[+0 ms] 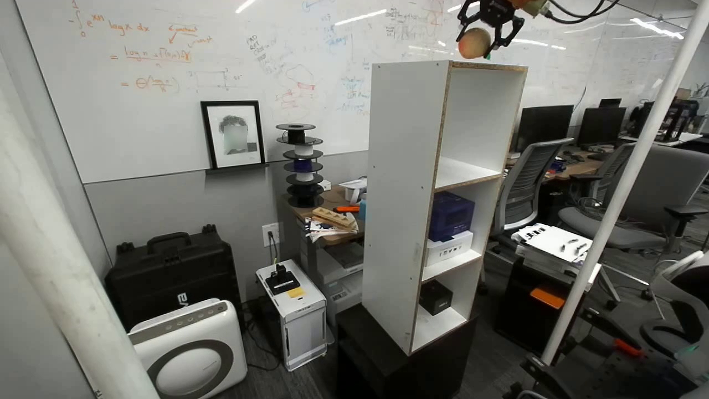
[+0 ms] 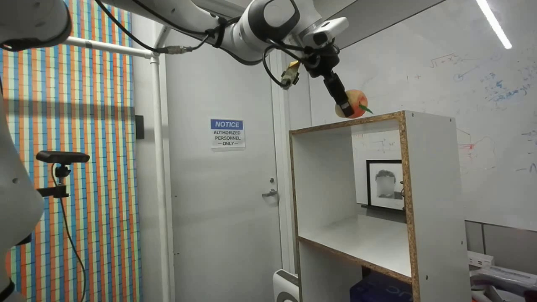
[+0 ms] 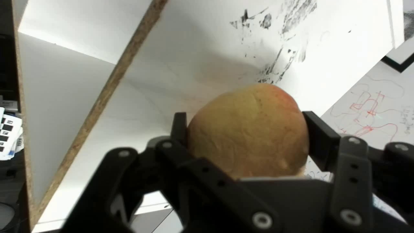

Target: Remove the peach from the bookshelf and put it on top of the bookshelf

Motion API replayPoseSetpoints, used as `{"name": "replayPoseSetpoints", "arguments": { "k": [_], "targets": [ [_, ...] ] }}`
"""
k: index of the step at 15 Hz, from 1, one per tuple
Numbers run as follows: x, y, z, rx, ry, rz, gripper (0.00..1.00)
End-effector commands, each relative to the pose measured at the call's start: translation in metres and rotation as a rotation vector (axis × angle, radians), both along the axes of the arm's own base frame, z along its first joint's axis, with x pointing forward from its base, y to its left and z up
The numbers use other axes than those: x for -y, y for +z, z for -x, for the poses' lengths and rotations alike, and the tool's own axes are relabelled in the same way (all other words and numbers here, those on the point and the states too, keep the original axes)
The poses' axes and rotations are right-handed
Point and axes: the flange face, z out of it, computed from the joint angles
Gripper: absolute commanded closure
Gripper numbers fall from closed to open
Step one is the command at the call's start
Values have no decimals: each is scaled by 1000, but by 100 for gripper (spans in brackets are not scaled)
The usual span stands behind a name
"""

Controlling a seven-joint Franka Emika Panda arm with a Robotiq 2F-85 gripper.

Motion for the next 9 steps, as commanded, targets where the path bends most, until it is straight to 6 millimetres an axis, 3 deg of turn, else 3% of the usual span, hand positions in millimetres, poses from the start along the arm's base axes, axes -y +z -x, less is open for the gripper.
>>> {"name": "replayPoseSetpoints", "arguments": {
  "k": [1,6,9],
  "targets": [
    [-5,4,-19,13,-24,6,4],
    [-13,7,-12,8,-18,15,0],
    [-27,15,6,2,19,8,0]
  ]
}}
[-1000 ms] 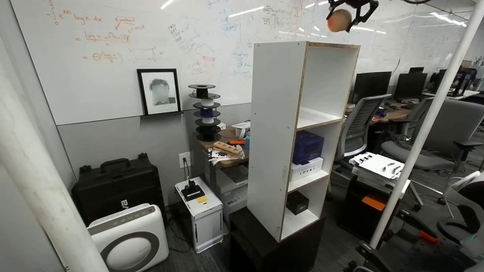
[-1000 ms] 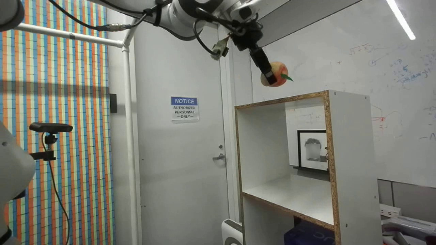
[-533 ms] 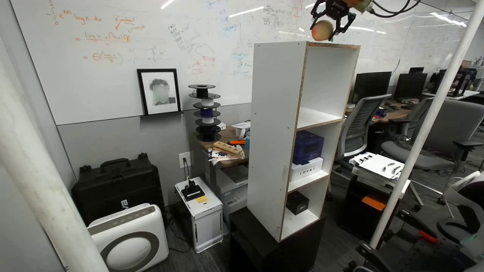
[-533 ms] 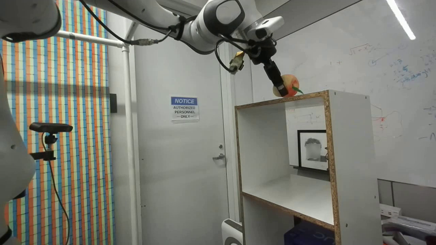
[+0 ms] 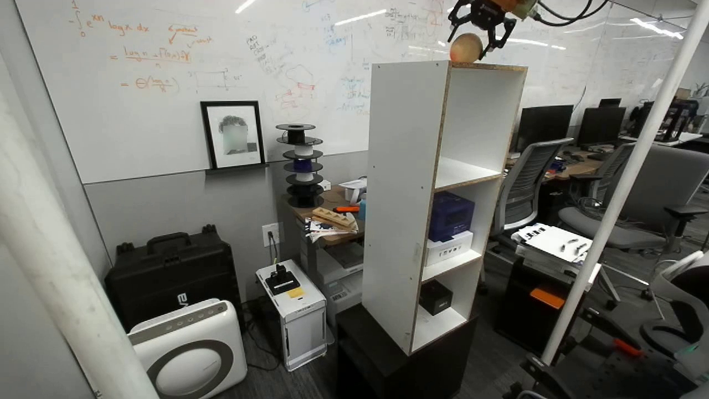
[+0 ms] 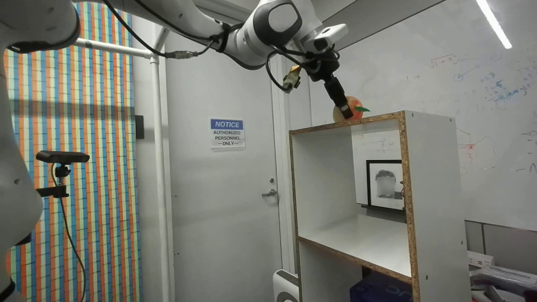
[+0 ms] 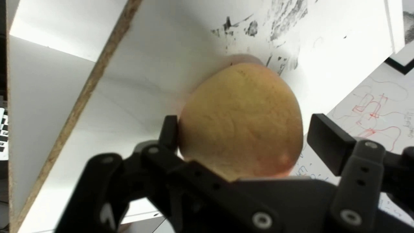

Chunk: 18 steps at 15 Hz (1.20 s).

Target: Remove the peach from the bookshelf and put it on top of the bookshelf

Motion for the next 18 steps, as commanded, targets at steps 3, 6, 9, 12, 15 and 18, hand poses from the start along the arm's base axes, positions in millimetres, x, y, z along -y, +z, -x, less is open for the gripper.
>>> {"name": "replayPoseSetpoints", "arguments": {
  "k": [3,6,9,12,15,18],
  "targets": [
    [-35,28,41,32,79,-1,0],
    [-49,35,64,49,126,-6,0],
    [-54,35,86,18,161,-17,0],
    [-55,24,105,-62,172,-1,0],
    [-57,3,127,-220,245,-22,0],
    [-61,-17,149,-379,350,-10,0]
  ]
}}
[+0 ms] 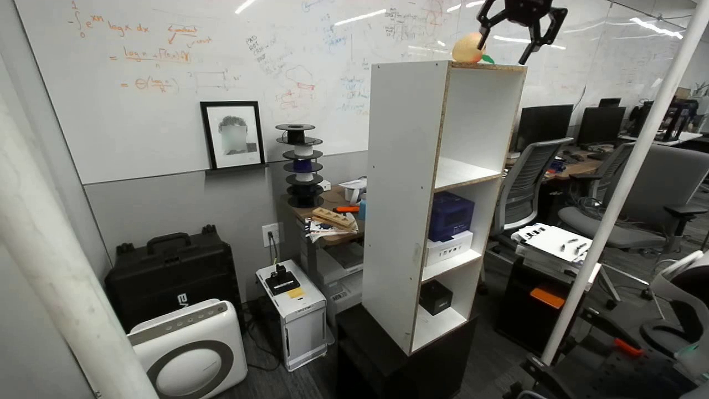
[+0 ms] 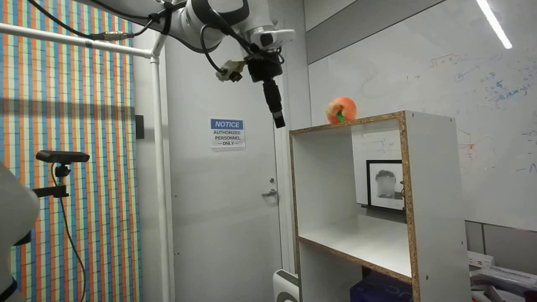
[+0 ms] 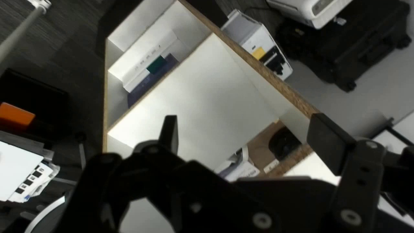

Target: Remove the peach from the bookshelf and put it on top of the bookshelf

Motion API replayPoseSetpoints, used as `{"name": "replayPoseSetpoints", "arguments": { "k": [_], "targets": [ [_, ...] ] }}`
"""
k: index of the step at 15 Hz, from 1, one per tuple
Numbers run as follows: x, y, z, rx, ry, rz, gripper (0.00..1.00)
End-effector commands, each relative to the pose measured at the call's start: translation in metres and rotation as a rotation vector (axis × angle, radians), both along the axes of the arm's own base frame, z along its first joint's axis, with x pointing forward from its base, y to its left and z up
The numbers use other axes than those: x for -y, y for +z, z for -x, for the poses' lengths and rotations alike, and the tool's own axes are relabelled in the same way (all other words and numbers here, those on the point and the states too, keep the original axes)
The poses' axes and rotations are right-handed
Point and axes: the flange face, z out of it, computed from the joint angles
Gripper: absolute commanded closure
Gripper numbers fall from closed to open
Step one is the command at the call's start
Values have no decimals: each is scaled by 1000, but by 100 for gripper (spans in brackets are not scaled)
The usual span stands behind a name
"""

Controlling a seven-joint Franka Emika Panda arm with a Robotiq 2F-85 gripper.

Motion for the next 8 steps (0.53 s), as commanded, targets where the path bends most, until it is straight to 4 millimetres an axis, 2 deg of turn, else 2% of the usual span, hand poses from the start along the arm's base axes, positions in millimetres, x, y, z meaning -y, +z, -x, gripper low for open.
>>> {"name": "replayPoseSetpoints", "arguments": {
  "k": [1,5,6,8],
  "targets": [
    [-5,-13,30,-130,130,30,0],
    [-5,-33,46,-293,226,134,0],
    [-4,-32,35,-259,183,88,0],
    [-4,-38,38,-293,205,109,0]
  ]
}}
